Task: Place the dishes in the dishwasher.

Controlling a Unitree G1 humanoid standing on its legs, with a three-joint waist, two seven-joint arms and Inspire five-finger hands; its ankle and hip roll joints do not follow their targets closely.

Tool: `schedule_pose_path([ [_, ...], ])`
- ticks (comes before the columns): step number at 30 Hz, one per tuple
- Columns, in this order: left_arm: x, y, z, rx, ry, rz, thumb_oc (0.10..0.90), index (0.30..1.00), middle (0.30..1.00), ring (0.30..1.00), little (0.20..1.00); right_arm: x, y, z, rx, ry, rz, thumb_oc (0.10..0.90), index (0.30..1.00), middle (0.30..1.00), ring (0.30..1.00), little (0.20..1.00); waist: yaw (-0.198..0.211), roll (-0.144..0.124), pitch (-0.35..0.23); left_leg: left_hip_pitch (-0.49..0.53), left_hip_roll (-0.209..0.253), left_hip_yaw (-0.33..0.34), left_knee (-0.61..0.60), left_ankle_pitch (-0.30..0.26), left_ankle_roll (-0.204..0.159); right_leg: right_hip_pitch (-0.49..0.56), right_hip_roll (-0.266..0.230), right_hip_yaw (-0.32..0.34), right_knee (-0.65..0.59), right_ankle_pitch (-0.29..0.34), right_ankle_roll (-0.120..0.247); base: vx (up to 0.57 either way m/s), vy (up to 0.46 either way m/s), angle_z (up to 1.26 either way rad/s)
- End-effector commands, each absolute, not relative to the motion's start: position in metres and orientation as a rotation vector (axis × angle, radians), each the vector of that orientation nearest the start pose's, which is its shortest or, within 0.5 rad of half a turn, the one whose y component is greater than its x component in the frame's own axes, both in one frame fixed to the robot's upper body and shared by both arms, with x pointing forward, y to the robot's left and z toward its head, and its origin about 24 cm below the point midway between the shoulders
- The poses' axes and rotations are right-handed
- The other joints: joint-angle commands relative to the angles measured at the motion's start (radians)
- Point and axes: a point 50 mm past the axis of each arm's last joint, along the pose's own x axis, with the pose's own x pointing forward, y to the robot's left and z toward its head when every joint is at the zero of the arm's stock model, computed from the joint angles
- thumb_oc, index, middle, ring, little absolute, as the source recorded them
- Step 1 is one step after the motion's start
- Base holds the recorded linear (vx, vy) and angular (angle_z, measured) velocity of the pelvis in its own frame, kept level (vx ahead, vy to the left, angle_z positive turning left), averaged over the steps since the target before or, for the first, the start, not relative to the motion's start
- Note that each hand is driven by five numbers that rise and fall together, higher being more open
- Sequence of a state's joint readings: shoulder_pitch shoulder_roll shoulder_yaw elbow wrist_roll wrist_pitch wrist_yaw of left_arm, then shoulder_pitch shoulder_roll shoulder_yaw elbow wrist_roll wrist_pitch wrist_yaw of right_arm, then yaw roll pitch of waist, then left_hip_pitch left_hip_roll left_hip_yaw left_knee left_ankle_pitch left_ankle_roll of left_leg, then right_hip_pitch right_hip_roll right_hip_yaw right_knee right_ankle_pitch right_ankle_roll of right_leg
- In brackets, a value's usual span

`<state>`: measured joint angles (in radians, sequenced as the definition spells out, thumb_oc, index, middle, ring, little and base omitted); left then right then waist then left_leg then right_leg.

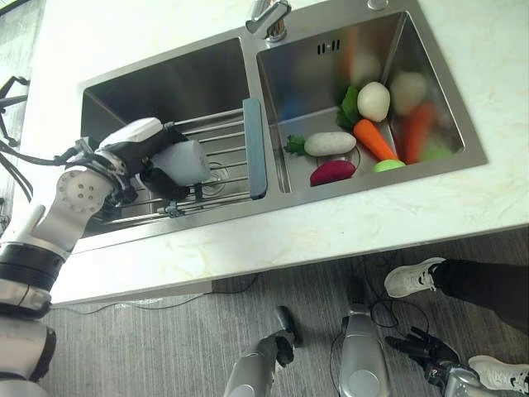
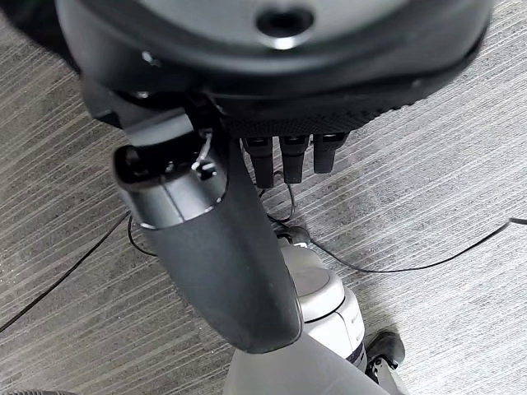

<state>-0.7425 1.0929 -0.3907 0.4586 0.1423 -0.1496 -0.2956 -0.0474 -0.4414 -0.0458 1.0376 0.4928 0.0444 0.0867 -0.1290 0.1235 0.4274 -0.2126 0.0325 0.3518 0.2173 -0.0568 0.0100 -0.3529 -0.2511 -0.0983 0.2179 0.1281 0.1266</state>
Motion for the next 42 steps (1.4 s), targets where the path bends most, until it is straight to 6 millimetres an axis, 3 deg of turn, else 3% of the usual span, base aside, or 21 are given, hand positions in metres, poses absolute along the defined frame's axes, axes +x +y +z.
schedule_pose_path([
  [1,0.323,0.317,0.271,1.377,-0.129,-0.025,0.400,0.300,0.300,0.300,0.300,0.115,-0.318,-0.118,0.123,0.967,-0.455,0.800,0.900,0.900,0.900,0.900,-0.001,0.005,-0.106,-0.053,0.004,-0.077,0.083,-0.162,-0.051,0.054,-0.034,-0.065,0.082,-0.259,0.089,0.04,-0.029,0.12],
  [14,0.308,0.319,0.282,1.386,-0.163,0.006,0.400,0.300,0.300,0.300,0.300,0.077,-0.322,-0.131,0.113,1.104,-0.519,0.800,0.900,0.900,0.900,0.900,0.035,0.028,-0.250,0.054,0.034,-0.082,0.083,-0.175,-0.066,0.199,-0.018,-0.118,0.082,-0.329,0.067,0.08,-0.019,0.13],
  [21,0.299,0.319,0.294,1.400,-0.260,0.056,0.400,0.300,0.300,0.300,0.300,0.066,-0.315,-0.138,0.137,1.152,-0.519,0.800,0.900,0.900,0.900,0.900,0.052,0.003,-0.286,0.083,0.043,-0.096,0.083,-0.190,-0.064,0.237,-0.001,-0.128,0.082,-0.347,0.061,0.03,-0.047,0.08],
  [30,0.290,0.294,0.315,1.417,-0.446,0.062,0.400,0.300,0.300,0.300,0.300,0.060,-0.307,-0.143,0.166,1.180,-0.508,0.800,0.900,0.900,0.900,0.900,0.071,-0.027,-0.324,0.113,0.044,-0.129,0.083,-0.208,-0.051,0.274,0.027,-0.119,0.082,-0.361,0.053,0.03,-0.039,0.02],
  [35,0.286,0.292,0.319,1.417,-0.464,0.057,0.400,0.300,0.300,0.300,0.300,0.060,-0.303,-0.144,0.171,1.192,-0.501,0.800,0.900,0.900,0.900,0.900,0.073,-0.032,-0.332,0.112,0.044,-0.135,0.083,-0.205,-0.048,0.272,0.033,-0.114,0.082,-0.357,0.051,0.00,-0.008,0.02],
  [36,0.285,0.293,0.320,1.378,-0.459,0.054,0.707,0.761,0.761,0.761,0.761,0.060,-0.301,-0.145,0.174,1.197,-0.500,0.800,0.900,0.900,0.900,0.900,0.074,-0.033,-0.332,0.116,0.043,-0.138,0.083,-0.211,-0.048,0.277,0.035,-0.114,0.082,-0.362,0.052,0.00,0.000,0.00],
  [37,0.285,0.293,0.320,1.374,-0.457,0.054,0.800,0.900,0.900,0.900,0.900,0.060,-0.301,-0.145,0.174,1.197,-0.500,0.800,0.900,0.900,0.900,0.900,0.074,-0.034,-0.333,0.112,0.043,-0.138,0.083,-0.206,-0.047,0.272,0.035,-0.113,0.082,-0.357,0.050,0.00,-0.001,-0.04],
  [42,0.280,0.293,0.322,1.361,-0.477,0.054,0.800,0.900,0.900,0.900,0.900,0.061,-0.296,-0.146,0.177,1.205,-0.498,0.800,0.900,0.900,0.900,0.900,0.076,-0.037,-0.335,0.107,0.042,-0.142,0.083,-0.204,-0.046,0.268,0.037,-0.114,0.082,-0.356,0.049,-0.01,0.000,-0.08],
])
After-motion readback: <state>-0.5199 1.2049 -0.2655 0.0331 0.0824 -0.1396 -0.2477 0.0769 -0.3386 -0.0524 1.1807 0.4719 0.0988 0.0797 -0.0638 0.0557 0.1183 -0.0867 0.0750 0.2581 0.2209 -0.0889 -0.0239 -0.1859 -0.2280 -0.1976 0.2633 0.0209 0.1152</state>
